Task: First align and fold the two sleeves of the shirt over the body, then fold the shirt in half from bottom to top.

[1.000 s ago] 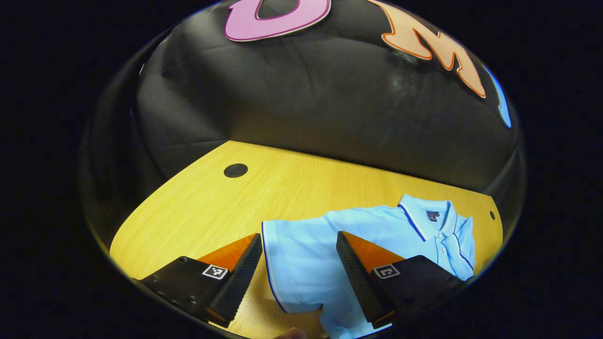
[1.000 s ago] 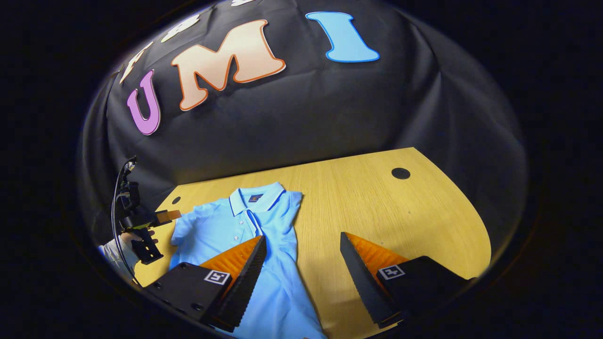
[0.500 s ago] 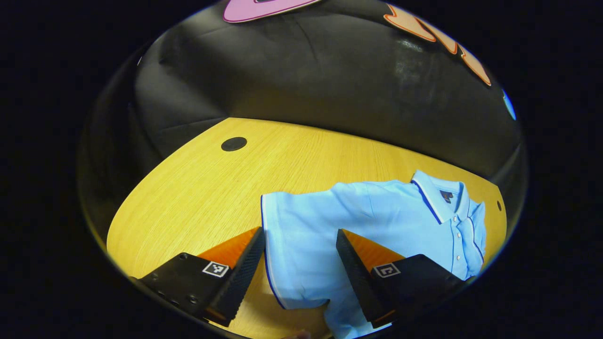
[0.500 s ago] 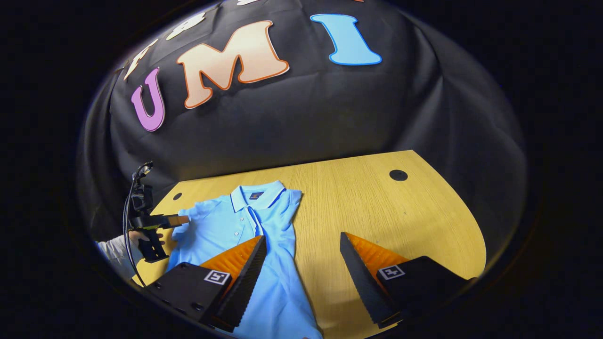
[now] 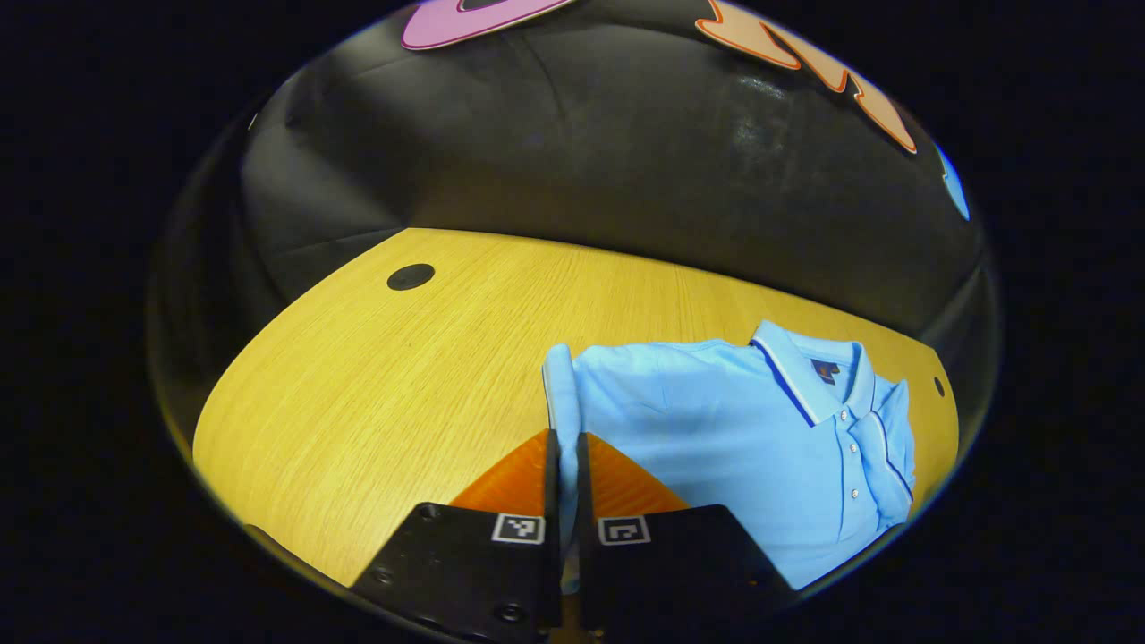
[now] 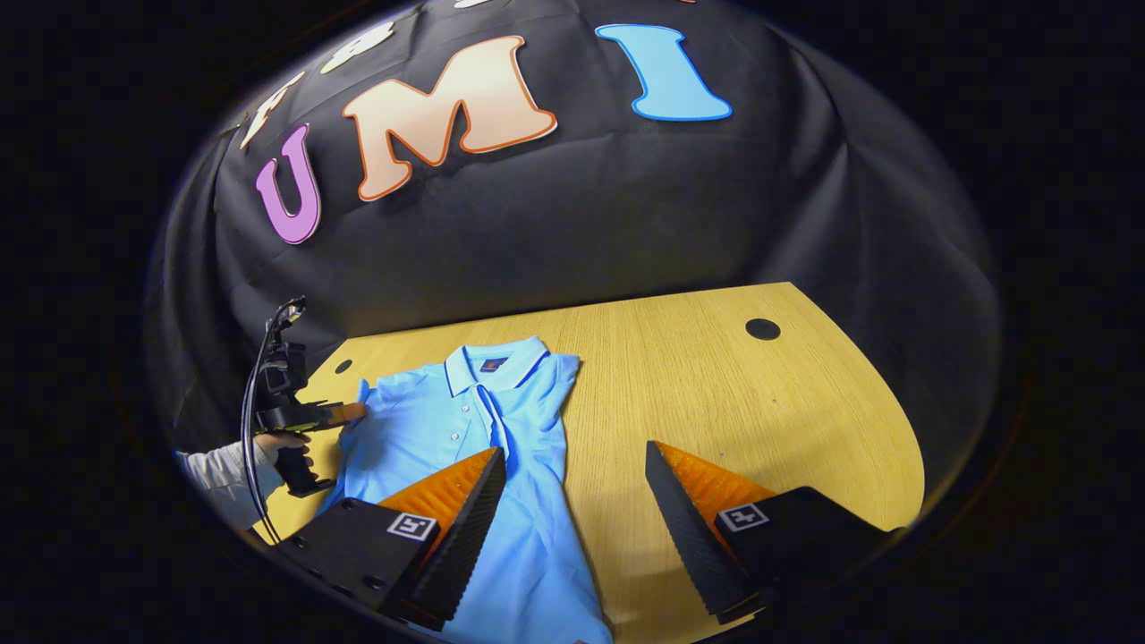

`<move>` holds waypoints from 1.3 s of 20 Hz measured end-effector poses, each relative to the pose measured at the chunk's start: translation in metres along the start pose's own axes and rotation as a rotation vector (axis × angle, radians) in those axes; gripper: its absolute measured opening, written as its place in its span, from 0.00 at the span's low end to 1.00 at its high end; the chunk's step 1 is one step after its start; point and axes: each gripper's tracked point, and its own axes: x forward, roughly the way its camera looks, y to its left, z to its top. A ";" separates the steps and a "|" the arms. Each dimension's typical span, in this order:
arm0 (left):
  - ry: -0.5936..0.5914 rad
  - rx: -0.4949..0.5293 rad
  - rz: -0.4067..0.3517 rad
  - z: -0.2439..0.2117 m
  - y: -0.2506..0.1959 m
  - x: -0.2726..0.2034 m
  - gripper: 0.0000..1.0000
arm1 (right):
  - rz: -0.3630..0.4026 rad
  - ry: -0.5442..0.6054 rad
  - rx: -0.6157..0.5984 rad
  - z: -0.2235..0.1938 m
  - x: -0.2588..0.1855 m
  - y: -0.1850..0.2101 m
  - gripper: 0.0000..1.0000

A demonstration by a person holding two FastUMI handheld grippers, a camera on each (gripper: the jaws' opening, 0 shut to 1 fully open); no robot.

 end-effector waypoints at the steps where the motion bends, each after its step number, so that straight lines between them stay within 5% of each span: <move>1: -0.004 0.006 -0.001 0.003 0.001 0.000 0.02 | -0.005 -0.008 0.004 0.002 0.000 -0.002 0.94; 6: 0.022 0.007 0.002 0.003 -0.014 -0.014 0.00 | -0.024 -0.045 0.034 0.014 -0.013 -0.017 0.98; 13: -0.047 0.098 -0.146 0.033 -0.094 -0.042 0.00 | -0.029 -0.062 0.112 0.011 -0.021 -0.024 0.98; 26: 0.060 0.185 -0.301 -0.014 -0.173 -0.037 0.00 | -0.057 -0.081 0.129 0.011 -0.018 -0.016 0.98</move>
